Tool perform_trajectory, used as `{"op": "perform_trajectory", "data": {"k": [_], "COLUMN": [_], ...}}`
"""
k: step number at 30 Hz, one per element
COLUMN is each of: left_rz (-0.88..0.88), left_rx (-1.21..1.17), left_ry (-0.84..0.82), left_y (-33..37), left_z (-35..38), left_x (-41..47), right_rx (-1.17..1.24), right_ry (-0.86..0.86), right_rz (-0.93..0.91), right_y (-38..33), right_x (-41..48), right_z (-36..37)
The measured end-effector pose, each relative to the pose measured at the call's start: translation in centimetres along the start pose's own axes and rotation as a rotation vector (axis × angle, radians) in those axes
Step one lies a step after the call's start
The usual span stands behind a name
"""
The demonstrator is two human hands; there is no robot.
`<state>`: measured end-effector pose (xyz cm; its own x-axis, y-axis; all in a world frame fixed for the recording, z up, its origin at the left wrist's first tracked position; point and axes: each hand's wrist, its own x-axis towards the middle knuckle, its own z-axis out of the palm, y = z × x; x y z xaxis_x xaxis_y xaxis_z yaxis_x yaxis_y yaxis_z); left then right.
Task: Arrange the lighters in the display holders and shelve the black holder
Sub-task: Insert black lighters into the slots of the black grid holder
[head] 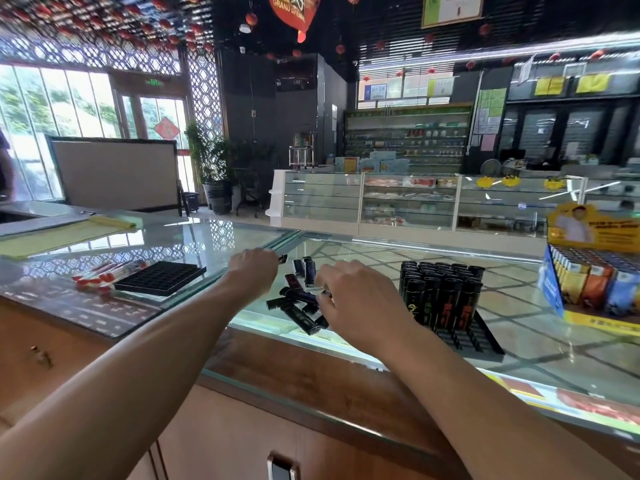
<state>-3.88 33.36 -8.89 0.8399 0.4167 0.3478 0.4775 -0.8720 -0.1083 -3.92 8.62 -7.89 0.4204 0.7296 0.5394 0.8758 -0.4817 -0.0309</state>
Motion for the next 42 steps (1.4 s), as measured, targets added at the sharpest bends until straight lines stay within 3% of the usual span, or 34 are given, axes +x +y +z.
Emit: {"op": "perform_trajectory", "data": {"k": [6,9,13,17,21,28,33,39,42], "left_rz": [-0.092,-0.102,0.154,0.499,0.618,0.656,0.617,0.558,0.457], "left_rx": [-0.189,-0.322,-0.528,-0.645,-0.724,-0.791,-0.797,-1.155,-1.293], "left_ry": [-0.082,-0.015,0.12,0.123,0.196,0.193,0.151,-0.062,-0.077], "left_y": [-1.4,-0.3,5.0,11.7,15.6,15.7,14.6,14.6,14.9], "left_z": [0.2,-0.7,-4.4,-8.3,-7.9,-6.5,-6.2,-6.5,-6.6], "left_x": [0.2,0.7,0.8,-0.1,-0.8,-1.8,-1.9,-2.7,-2.7], "right_rx": [-0.041,-0.067,0.009,0.152,0.28,0.411,0.588,0.76,0.826], "right_ry": [0.068,0.074,0.159,0.214,0.39,0.451,0.458,0.465,0.5], "right_rz": [-0.032,0.025,0.129,0.153,0.141,0.118,0.23,0.367,0.378], "right_y": [1.6,4.4,8.2,11.3,13.8,14.5,13.7,13.2,13.3], "right_x": [-0.6,-1.3,-2.2,-2.5,-3.2,-3.2,-3.0,-3.4,-3.8], "right_z": [-4.6,-6.2,-7.3,-7.1,-6.3,-5.4,-5.0,-4.6,-5.0]}}
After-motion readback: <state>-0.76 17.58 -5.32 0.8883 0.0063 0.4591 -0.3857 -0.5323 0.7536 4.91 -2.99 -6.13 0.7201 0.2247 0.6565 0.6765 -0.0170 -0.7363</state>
